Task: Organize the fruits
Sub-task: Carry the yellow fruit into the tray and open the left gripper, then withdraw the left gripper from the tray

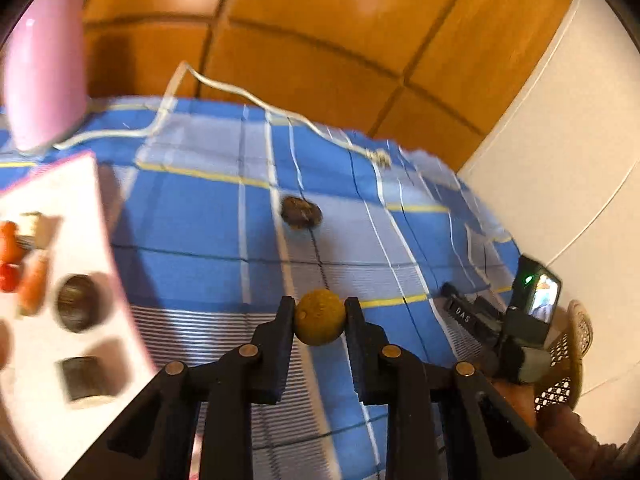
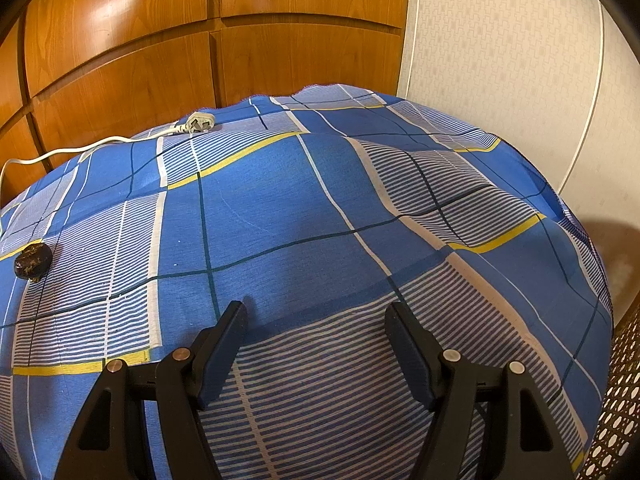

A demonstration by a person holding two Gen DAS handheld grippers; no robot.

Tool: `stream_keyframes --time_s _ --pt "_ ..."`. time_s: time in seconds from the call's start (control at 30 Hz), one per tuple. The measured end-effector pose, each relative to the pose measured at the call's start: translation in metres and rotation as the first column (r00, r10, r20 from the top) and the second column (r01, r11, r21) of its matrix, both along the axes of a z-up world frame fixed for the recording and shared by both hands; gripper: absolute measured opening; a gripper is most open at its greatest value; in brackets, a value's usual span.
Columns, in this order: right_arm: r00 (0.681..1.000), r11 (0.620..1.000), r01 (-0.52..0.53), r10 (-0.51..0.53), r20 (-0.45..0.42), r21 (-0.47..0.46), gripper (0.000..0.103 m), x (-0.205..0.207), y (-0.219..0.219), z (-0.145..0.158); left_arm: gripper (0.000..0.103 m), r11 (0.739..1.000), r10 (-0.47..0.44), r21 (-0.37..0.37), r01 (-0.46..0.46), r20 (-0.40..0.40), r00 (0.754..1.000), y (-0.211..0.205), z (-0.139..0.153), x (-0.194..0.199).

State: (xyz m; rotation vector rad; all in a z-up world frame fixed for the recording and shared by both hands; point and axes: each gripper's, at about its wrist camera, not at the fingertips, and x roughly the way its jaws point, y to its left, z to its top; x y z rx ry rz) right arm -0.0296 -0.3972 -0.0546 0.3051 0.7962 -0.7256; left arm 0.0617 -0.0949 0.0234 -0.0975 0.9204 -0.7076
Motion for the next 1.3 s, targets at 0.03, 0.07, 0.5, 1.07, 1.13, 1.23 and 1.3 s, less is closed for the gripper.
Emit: stream_keyframes --time_s 0.03,0.07,0.5,1.07,1.13,1.23,1.3 --pt "1.000 1.000 0.000 0.000 0.000 0.000 0.073 0.000 0.000 0.000 0.025 1.000 0.025 0.000 -0.025 0.012 1.000 0.012 0.005 -0.001" --pt "1.000 1.000 0.000 0.000 -0.001 0.000 0.073 0.000 0.000 0.000 0.025 0.998 0.055 -0.003 -0.055 0.017 0.998 0.025 0.009 -0.001" --pt "1.000 1.000 0.001 -0.001 -0.007 -0.008 0.073 0.001 0.003 -0.001 0.025 0.878 0.478 0.001 -0.478 0.016 0.878 0.182 0.010 0.013" --pt "1.000 1.000 0.000 0.000 -0.012 -0.014 0.073 0.000 0.003 0.000 0.031 0.837 0.513 0.155 -0.524 0.106 0.851 0.180 -0.025 0.031" --pt "1.000 1.000 0.000 0.000 -0.012 -0.014 0.073 0.000 0.003 -0.001 0.035 0.839 0.513 0.145 -0.525 0.112 0.851 0.181 -0.025 0.030" --pt "1.000 1.000 0.000 0.000 -0.012 -0.015 0.073 0.000 0.003 0.000 0.035 0.832 0.519 0.155 -0.533 0.121 0.846 0.181 -0.026 0.026" --pt "1.000 1.000 0.000 0.000 -0.012 -0.014 0.073 0.000 0.003 0.000 0.035 0.820 0.531 0.166 -0.547 0.133 0.837 0.181 -0.025 0.022"
